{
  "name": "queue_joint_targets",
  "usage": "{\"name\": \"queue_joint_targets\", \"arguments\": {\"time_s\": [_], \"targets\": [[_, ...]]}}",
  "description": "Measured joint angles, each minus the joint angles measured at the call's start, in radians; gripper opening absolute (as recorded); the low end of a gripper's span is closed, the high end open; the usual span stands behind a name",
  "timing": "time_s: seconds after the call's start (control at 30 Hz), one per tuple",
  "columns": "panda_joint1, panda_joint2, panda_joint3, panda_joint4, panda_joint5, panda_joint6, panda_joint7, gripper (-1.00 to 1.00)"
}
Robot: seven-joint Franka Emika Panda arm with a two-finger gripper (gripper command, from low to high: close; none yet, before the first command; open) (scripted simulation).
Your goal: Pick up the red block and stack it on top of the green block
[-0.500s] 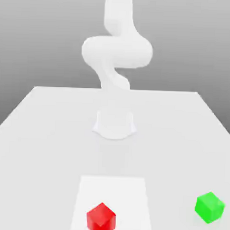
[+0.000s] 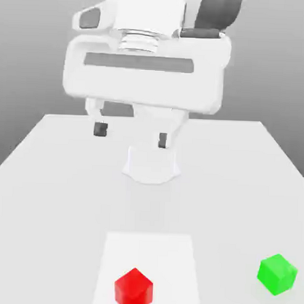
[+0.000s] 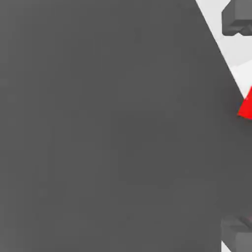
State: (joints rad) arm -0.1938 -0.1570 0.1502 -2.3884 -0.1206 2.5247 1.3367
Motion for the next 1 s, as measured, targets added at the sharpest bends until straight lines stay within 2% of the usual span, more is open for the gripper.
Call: {"name": "queue_joint_targets", "arguments": {"time_s": [0.17, 0.33, 0.5, 0.53, 0.77, 0.93, 1.0], "targets": [[-0.016, 0.179, -0.001, -0.026, -0.009, 0.065, 0.134, 0.0], [-0.01, 0.351, -0.006, -0.052, 0.035, 0.133, 0.23, 0.0], [0.017, 0.53, -0.042, -0.034, 0.006, 0.268, 0.278, 0.0], [0.022, 0.554, -0.048, -0.03, -0.001, 0.288, 0.283, -1.0], [0.022, 0.554, -0.048, -0.03, -0.002, 0.289, 0.284, -1.0], [0.009, 0.402, -0.009, -0.054, 0.044, 0.161, 0.245, -1.0], [0.056, 0.379, 0.045, -0.052, 0.035, 0.134, 0.223, -1.0]]}}
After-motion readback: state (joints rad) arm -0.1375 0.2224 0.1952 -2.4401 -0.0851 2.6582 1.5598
